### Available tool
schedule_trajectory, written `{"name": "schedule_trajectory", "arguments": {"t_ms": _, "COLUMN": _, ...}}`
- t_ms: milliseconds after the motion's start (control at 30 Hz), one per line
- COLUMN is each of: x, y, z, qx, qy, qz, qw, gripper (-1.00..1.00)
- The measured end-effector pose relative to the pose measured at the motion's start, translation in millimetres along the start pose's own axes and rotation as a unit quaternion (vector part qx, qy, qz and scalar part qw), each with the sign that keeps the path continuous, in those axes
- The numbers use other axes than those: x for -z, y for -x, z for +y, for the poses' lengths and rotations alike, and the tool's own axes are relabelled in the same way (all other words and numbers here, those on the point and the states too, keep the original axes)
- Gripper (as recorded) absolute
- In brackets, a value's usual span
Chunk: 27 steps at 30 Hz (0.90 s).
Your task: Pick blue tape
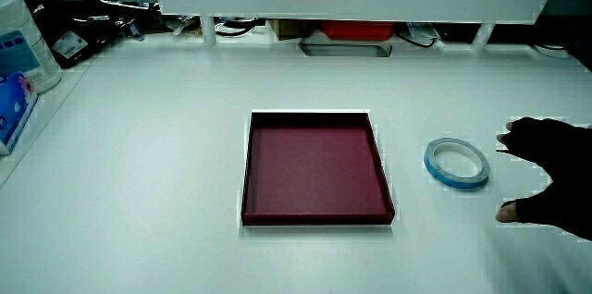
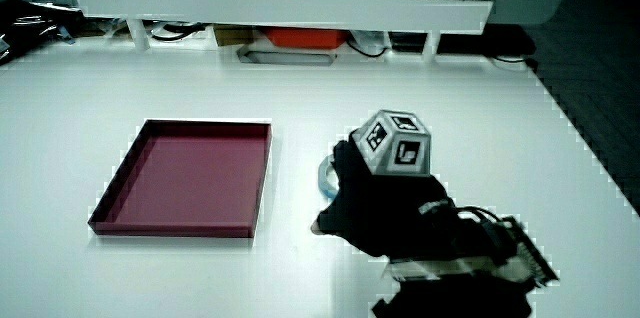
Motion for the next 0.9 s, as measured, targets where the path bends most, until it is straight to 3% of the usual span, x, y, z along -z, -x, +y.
{"name": "schedule_trajectory", "arguments": {"t_ms": 333, "x": 17.2, "y": -28.4, "z": 41, "qx": 0.029, "qy": 0.010, "qz": 0.041, "qw": 0.9987, "gripper": 0.00}}
{"name": "schedule_trajectory", "arguments": {"t_ms": 667, "x": 40.2, "y": -46.5, "z": 80, "qx": 0.063, "qy": 0.056, "qz": 0.062, "qw": 0.9945, "gripper": 0.00}}
{"name": "schedule_trajectory", "arguments": {"t_ms": 733, "x": 44.7, "y": -50.8, "z": 87, "qx": 0.080, "qy": 0.057, "qz": 0.057, "qw": 0.9935, "gripper": 0.00}}
{"name": "schedule_trajectory", "arguments": {"t_ms": 900, "x": 51.3, "y": -50.7, "z": 99, "qx": 0.084, "qy": 0.061, "qz": 0.049, "qw": 0.9934, "gripper": 0.00}}
